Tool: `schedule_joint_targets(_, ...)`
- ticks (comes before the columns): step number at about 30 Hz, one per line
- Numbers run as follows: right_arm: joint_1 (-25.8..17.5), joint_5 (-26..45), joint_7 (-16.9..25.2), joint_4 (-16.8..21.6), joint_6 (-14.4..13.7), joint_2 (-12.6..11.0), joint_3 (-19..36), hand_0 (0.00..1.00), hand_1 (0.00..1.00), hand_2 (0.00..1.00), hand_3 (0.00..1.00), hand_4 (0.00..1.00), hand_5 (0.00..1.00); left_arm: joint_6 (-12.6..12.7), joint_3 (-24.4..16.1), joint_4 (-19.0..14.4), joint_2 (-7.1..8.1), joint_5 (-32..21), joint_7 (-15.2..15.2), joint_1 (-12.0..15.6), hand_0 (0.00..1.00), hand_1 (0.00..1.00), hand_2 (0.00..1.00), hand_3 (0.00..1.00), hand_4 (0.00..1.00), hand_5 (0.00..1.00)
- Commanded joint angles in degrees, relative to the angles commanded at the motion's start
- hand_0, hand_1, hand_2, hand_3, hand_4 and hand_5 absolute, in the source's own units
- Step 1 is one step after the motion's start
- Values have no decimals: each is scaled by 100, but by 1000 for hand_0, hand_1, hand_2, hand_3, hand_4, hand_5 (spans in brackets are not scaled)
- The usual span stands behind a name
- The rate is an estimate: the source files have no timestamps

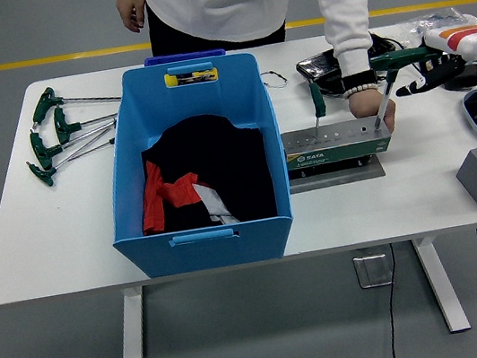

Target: Lift tool from toolbox,place it in box,lift tool from toolbox,place it in box

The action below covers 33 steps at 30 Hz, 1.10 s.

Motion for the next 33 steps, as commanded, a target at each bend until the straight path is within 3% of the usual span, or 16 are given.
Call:
schedule_joint_targets(19, 108, 16, -153, -31, 161, 86, 14, 342, 228, 239, 287, 998, 738, 5, -47, 0, 16, 60, 12, -60, 923, 936, 926, 766, 714, 789)
schedule_joint_targets(33, 113, -7, -117, -29, 54, 56, 47, 318, 207, 215, 238, 998, 737, 8, -77, 0, 25, 91, 15, -59, 922, 936, 926, 769, 714, 789)
